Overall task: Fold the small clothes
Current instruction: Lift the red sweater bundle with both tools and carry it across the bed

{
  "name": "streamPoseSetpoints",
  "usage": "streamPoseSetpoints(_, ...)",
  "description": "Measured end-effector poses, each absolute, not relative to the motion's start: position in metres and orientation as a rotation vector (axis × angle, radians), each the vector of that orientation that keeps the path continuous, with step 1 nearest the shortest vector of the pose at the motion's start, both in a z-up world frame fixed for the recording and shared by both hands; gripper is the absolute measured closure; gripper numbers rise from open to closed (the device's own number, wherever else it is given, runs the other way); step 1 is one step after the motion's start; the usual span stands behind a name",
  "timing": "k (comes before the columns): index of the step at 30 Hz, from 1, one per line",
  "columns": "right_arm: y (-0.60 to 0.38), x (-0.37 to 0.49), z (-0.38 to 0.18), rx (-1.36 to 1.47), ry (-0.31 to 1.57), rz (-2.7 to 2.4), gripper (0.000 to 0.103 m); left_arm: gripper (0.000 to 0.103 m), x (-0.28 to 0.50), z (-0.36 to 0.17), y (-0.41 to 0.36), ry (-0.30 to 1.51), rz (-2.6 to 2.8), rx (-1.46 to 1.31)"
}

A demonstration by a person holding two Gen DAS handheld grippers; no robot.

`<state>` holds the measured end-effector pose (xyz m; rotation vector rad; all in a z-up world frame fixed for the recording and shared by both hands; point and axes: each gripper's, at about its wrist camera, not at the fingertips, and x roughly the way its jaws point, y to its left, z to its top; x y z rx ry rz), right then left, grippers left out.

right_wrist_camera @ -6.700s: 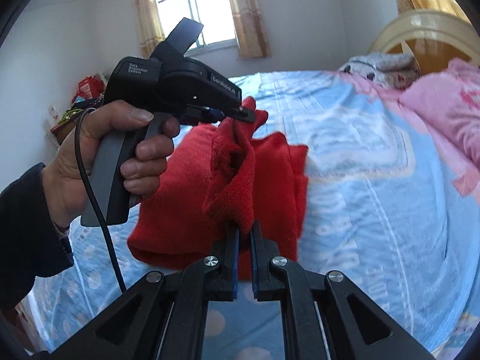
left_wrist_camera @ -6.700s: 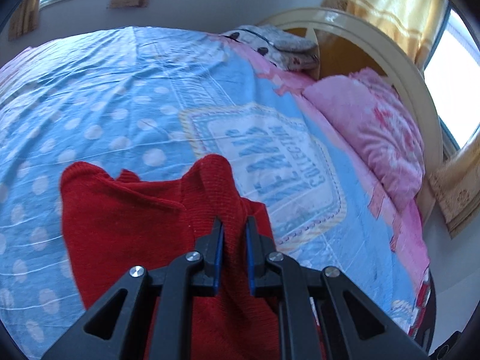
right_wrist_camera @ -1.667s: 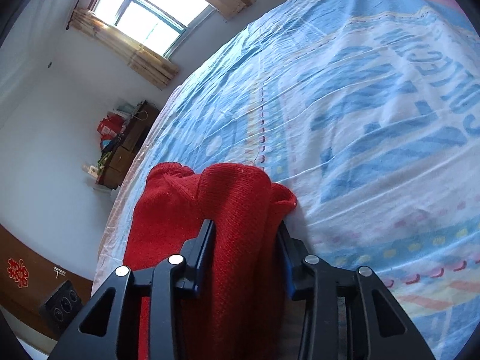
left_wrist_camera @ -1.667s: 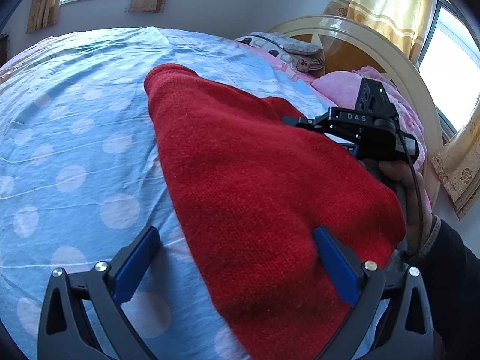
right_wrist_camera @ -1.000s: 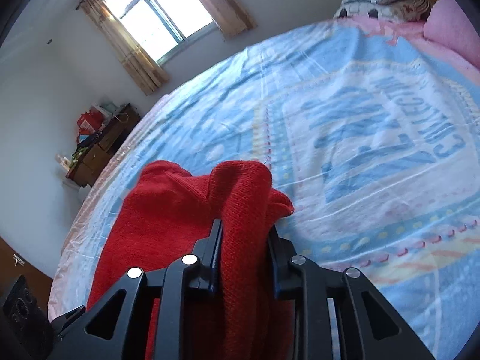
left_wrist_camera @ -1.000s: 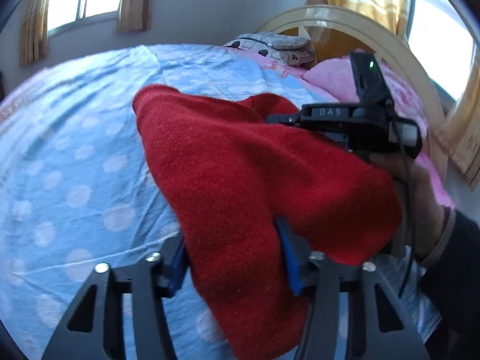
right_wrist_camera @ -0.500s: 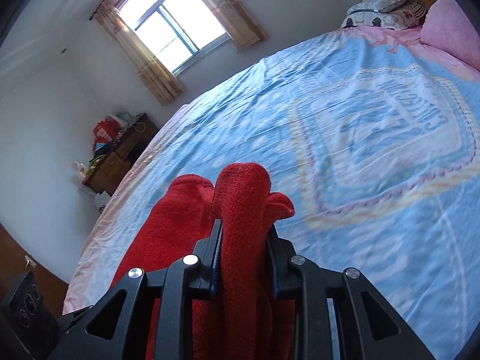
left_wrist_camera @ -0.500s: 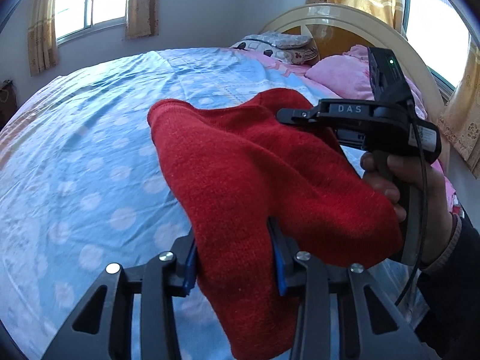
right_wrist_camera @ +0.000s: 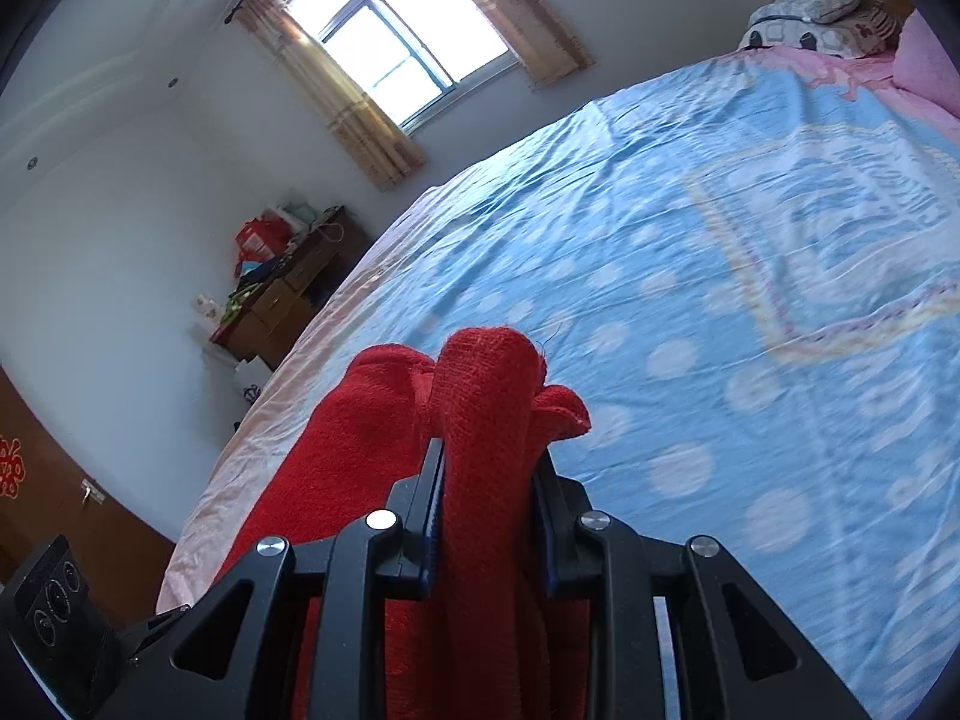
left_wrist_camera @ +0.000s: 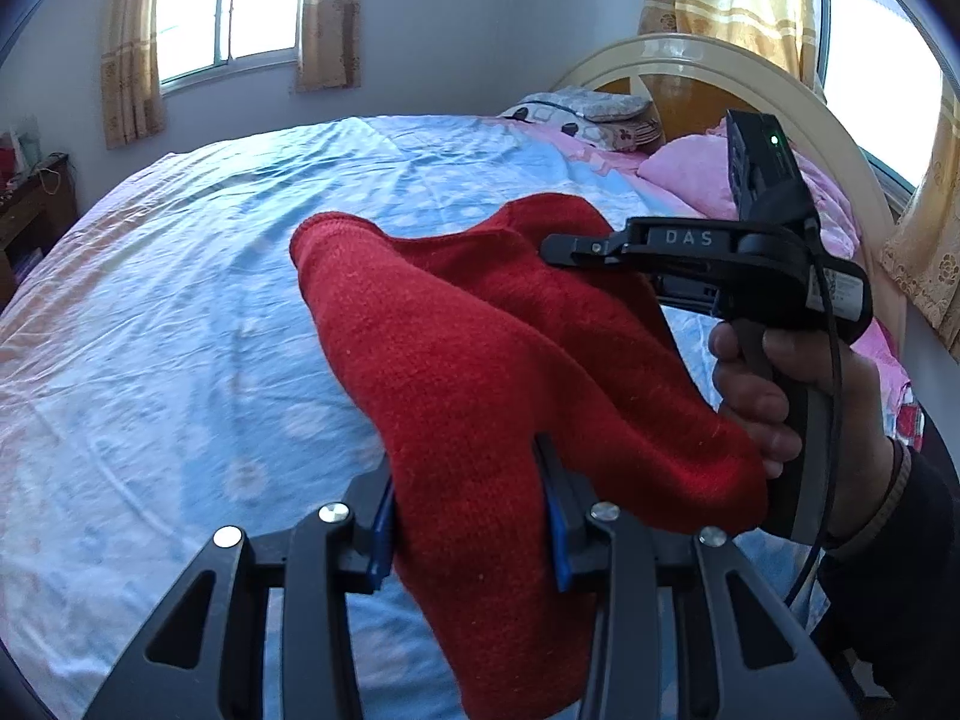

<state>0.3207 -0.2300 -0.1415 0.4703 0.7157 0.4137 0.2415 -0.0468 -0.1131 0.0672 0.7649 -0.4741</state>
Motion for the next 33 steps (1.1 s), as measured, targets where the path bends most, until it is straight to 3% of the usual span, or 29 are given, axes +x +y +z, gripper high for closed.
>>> streamPoseSetpoints(33,-0.046,0.337,-0.126,0.362,0.777,0.662,0.078,0.063,0.199,-0.104,0.077,0.706,-0.233,0.031)
